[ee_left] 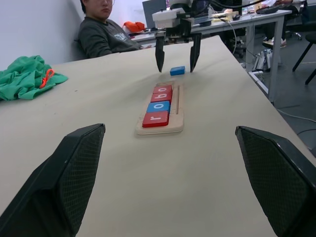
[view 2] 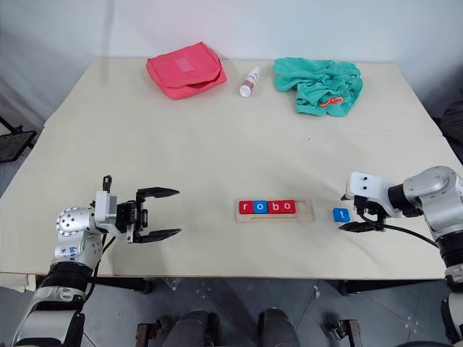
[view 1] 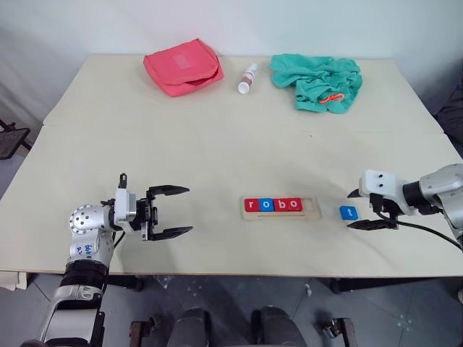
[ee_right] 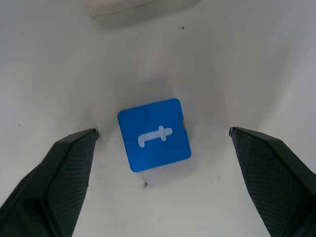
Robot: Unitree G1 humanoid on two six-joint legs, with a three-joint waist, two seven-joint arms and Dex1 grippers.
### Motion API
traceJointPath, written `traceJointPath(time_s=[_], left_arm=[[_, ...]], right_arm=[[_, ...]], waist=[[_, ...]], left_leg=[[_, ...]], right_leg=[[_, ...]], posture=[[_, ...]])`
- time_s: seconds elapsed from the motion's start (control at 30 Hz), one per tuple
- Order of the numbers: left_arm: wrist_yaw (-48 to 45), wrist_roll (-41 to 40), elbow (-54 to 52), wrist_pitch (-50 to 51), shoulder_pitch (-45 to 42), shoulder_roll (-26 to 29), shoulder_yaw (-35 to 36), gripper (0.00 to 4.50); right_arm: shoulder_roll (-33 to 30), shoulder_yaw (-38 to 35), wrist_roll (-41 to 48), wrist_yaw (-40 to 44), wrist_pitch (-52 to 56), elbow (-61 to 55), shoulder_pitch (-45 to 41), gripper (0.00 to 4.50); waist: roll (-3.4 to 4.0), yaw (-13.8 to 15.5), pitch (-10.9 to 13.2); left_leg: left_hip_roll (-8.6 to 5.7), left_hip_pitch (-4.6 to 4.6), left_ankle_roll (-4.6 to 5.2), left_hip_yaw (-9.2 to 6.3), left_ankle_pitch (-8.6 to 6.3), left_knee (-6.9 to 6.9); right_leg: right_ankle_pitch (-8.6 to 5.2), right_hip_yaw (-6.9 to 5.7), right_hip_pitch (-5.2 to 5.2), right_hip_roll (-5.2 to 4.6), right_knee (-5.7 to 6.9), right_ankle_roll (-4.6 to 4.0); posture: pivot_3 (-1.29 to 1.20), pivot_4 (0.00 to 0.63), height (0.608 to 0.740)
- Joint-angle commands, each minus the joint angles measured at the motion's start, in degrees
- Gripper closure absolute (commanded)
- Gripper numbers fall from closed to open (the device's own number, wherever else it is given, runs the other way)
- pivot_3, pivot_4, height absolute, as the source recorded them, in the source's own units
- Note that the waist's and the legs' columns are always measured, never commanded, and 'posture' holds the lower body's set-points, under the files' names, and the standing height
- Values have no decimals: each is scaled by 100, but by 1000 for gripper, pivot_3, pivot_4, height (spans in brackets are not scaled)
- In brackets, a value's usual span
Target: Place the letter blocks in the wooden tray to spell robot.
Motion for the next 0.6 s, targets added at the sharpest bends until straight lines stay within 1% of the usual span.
traceJointPath(time_s=[0.03,0.07,0.1,0.17,0.2,0.27,0.3,0.47,0.6], left_arm=[[-512,-124,-260,-41,75,68,103,0],[-497,-119,-284,-39,90,67,101,0],[-485,-116,-295,-35,95,62,99,0],[-469,-106,-307,-30,92,49,93,0],[-462,-104,-308,-26,84,41,90,0],[-469,-106,-281,-15,45,31,87,0],[-486,-112,-259,-7,22,28,85,0],[-592,-126,-167,25,-63,8,52,0],[-588,-82,-25,-16,-197,-56,27,0]], right_arm=[[43,4,-146,126,-140,136,-83,655],[54,-4,-162,142,-168,142,-83,926],[68,-12,-181,147,-179,144,-87,1366],[82,-28,-206,162,-201,144,-87,1883],[93,-57,-200,142,-185,128,-90,2252],[96,-141,-161,96,-39,-29,-158,2849],[97,-201,-82,119,150,-171,-205,3037],[128,-317,176,271,837,-719,-493,3035],[252,-167,373,524,1498,-1319,-843,3035]], waist=[[0,0,0],[0,0,0],[0,0,0],[0,1,0],[0,-3,0],[0,-18,0],[0,-21,0],[1,-25,1],[1,-2,1]], left_leg=[[0,0,0,0,0,1],[1,0,0,0,0,1],[1,0,0,0,0,3],[0,1,0,0,0,6],[0,1,0,0,0,9],[1,2,0,1,0,11],[0,2,0,2,0,12],[0,1,0,3,0,12],[0,1,0,1,0,12]], right_leg=[[0,0,0,0,1,0],[0,-1,0,0,1,0],[0,-1,1,0,1,0],[0,-2,4,-2,1,0],[0,-2,5,-2,1,0],[0,-2,5,-2,0,0],[0,-2,5,-2,1,0],[0,-1,0,-2,8,0],[0,-3,-2,-4,7,0]], posture=[[0,150,740],[0,150,740],[0,150,740],[0,150,740],[0,150,740],[0,150,740],[0,150,740],[0,150,740],[0,150,740]])
